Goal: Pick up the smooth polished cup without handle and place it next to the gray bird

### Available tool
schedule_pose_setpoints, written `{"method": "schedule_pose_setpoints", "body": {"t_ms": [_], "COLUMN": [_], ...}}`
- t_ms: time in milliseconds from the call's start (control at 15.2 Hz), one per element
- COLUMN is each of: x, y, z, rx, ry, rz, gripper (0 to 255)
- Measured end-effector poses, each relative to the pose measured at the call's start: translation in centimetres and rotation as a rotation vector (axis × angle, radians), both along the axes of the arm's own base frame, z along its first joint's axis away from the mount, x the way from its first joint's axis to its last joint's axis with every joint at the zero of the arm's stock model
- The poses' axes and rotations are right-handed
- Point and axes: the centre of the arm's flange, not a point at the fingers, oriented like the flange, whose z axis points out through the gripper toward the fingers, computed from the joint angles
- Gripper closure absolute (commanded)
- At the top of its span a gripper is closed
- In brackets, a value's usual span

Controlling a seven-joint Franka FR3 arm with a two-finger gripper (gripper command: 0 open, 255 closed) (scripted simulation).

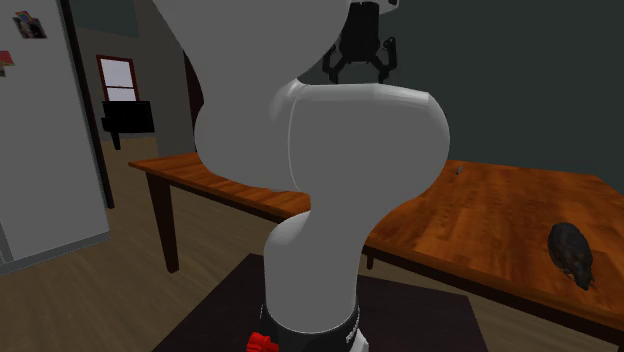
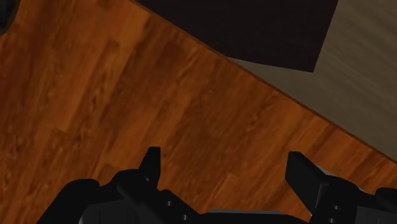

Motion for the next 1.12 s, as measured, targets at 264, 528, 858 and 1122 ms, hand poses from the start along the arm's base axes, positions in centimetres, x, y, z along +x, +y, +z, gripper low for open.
{"method": "schedule_pose_setpoints", "body": {"t_ms": [264, 528, 858, 1122], "x": [0.8, 2.7, 5.0, 6.4], "y": [2.6, 6.9, 13.5, 18.1], "z": [-1.1, -3.1, -5.7, -7.7], "rx": [-0.011, -0.033, -0.060, -0.082], "ry": [-0.005, -0.014, -0.028, -0.039], "rz": [0.013, 0.037, 0.069, 0.094], "gripper": [0, 0, 0, 0]}}
